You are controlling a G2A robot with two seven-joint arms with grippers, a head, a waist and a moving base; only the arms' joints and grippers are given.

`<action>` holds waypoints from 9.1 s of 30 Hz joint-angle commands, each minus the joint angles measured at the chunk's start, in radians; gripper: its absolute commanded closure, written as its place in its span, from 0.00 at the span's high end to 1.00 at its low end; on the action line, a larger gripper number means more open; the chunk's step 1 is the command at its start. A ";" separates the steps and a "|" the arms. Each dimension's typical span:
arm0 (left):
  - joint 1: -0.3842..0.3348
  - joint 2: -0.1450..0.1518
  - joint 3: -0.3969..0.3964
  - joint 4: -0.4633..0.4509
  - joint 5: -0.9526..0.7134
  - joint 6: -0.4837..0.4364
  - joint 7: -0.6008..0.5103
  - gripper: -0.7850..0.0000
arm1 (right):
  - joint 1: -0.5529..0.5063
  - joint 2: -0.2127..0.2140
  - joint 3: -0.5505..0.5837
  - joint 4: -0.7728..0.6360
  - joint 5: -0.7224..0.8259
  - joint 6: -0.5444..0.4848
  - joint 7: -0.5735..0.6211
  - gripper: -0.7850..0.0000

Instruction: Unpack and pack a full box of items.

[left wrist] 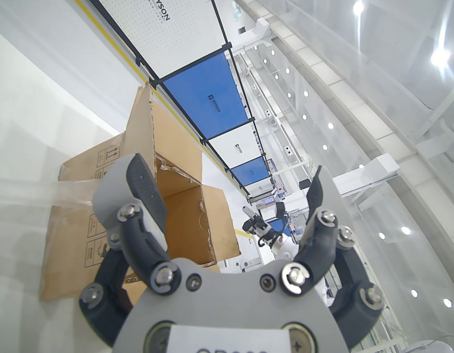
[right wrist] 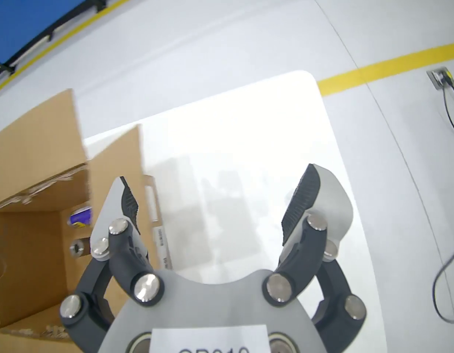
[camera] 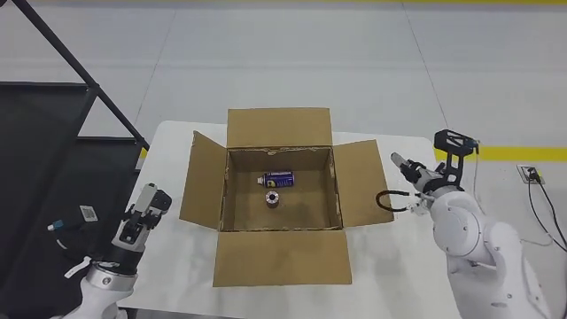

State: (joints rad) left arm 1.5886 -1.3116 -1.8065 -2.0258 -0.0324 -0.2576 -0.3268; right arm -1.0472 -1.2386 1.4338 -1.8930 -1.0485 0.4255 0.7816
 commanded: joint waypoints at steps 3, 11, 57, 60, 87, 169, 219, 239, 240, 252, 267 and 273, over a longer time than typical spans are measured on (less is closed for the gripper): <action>0.014 0.001 -0.034 0.009 -0.033 -0.013 0.021 1.00 | 0.035 -0.008 -0.107 -0.046 0.012 -0.102 0.009 1.00; 0.054 0.004 -0.107 0.037 -0.124 -0.050 0.036 1.00 | 0.299 -0.058 -0.437 0.189 -0.001 -0.219 0.174 1.00; 0.072 0.008 -0.139 0.063 -0.176 -0.068 0.022 1.00 | 0.800 -0.525 -0.947 1.398 0.343 -0.358 0.048 0.64; 0.072 0.008 -0.139 0.063 -0.176 -0.068 0.022 1.00 | 0.806 -0.539 -0.943 1.436 0.354 -0.383 0.046 0.54; 0.072 0.008 -0.139 0.063 -0.176 -0.068 0.022 1.00 | 0.838 -0.486 -0.804 1.329 0.312 -0.387 -0.047 0.00; 0.072 0.008 -0.139 0.063 -0.176 -0.068 0.022 1.00 | -0.228 -0.123 0.213 -0.150 -0.149 -0.101 0.235 0.91; 0.072 0.008 -0.139 0.063 -0.176 -0.068 0.022 1.00 | 0.860 -0.414 -0.858 1.210 0.007 -0.825 0.215 1.00; 0.072 0.008 -0.136 0.060 -0.173 -0.066 0.019 1.00 | 0.883 -0.500 -0.952 1.404 -0.052 -0.885 0.080 1.00; 0.072 0.009 -0.132 0.056 -0.163 -0.067 0.012 1.00 | 0.881 -0.499 -0.954 1.411 -0.061 -0.905 0.054 1.00; 0.106 0.014 -0.105 0.047 -0.087 -0.145 -0.042 1.00 | 0.886 -0.506 -0.980 1.523 -0.165 -1.063 -0.184 1.00; 0.109 0.020 -0.085 0.052 -0.051 -0.171 -0.052 1.00 | 0.832 -0.505 -1.015 1.430 -0.277 -1.189 -0.372 1.00; 0.105 0.023 -0.083 0.054 -0.055 -0.173 -0.052 1.00 | 0.809 -0.502 -1.009 1.351 -0.289 -1.177 -0.374 1.00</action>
State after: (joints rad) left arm 1.6942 -1.2895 -1.8887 -1.9724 -0.0853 -0.4294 -0.3781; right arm -0.2351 -1.7413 0.4237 -0.5302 -1.3360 -0.7555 0.4060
